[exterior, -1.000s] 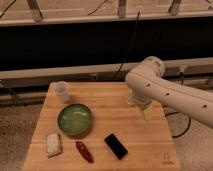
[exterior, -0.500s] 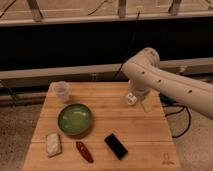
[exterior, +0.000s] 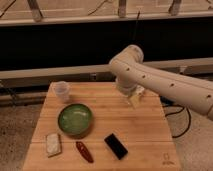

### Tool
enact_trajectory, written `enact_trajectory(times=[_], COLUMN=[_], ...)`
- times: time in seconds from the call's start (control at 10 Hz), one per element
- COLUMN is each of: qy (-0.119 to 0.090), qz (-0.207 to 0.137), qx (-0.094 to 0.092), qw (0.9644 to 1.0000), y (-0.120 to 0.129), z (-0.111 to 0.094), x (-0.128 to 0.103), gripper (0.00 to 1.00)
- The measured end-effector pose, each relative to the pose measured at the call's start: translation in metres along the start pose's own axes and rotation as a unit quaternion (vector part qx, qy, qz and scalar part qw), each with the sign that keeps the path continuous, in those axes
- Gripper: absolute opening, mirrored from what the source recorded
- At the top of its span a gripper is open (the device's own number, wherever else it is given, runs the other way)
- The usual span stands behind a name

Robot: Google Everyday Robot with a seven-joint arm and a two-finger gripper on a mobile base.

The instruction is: Move the arm in a circular motion

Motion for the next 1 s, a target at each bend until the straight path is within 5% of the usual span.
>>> enact_trajectory(times=[0.5,1.0], qy=[-0.021,-0.05], qz=[-0.085,-0.184], qx=[0.006,0.029], qw=[0.9962,0.9812], y=[-0.023,0.048], z=[-0.007,-0.036], x=[-0.078,-0.146], gripper=[0.8,0.8])
